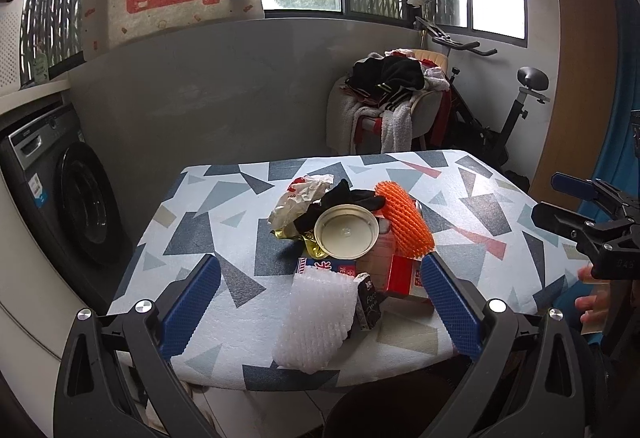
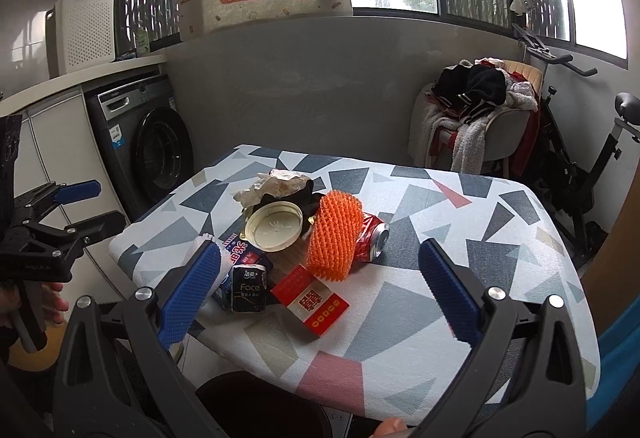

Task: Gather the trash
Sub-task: 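Grasp the red double-happiness box with the right gripper while the left grasps the white foam net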

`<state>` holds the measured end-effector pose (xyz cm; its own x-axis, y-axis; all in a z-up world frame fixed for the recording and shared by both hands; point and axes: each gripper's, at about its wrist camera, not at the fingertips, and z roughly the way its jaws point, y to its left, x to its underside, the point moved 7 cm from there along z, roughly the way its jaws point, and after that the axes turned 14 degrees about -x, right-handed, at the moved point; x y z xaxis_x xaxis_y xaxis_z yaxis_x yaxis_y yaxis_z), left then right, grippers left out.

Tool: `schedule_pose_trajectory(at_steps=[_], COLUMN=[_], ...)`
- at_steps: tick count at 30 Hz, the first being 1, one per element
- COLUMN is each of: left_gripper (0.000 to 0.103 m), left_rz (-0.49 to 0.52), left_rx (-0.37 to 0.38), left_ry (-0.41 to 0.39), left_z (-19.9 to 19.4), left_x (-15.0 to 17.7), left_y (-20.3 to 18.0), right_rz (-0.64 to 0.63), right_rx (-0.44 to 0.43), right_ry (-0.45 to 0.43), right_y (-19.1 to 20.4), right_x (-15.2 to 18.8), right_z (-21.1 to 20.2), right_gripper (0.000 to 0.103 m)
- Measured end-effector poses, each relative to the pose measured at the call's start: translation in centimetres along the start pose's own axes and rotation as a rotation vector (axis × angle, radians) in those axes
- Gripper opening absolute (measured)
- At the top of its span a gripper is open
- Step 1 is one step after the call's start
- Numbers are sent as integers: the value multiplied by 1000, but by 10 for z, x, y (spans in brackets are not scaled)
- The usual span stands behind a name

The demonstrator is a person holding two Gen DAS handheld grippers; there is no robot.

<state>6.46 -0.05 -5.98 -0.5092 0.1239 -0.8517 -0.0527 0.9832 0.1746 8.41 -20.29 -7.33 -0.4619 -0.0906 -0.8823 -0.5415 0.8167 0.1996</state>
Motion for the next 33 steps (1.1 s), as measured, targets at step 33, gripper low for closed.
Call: schedule_pose_trajectory(at_steps=[33], left_gripper=[97], left_rz=[50], left_rx=[92], left_ry=[171], left_z=[96], left_x=[78], left_y=[-6], right_rz=[-59], right_rx=[-132], right_ry=[471], right_y=[-31], right_x=[123], right_z=[169], right_gripper=[63])
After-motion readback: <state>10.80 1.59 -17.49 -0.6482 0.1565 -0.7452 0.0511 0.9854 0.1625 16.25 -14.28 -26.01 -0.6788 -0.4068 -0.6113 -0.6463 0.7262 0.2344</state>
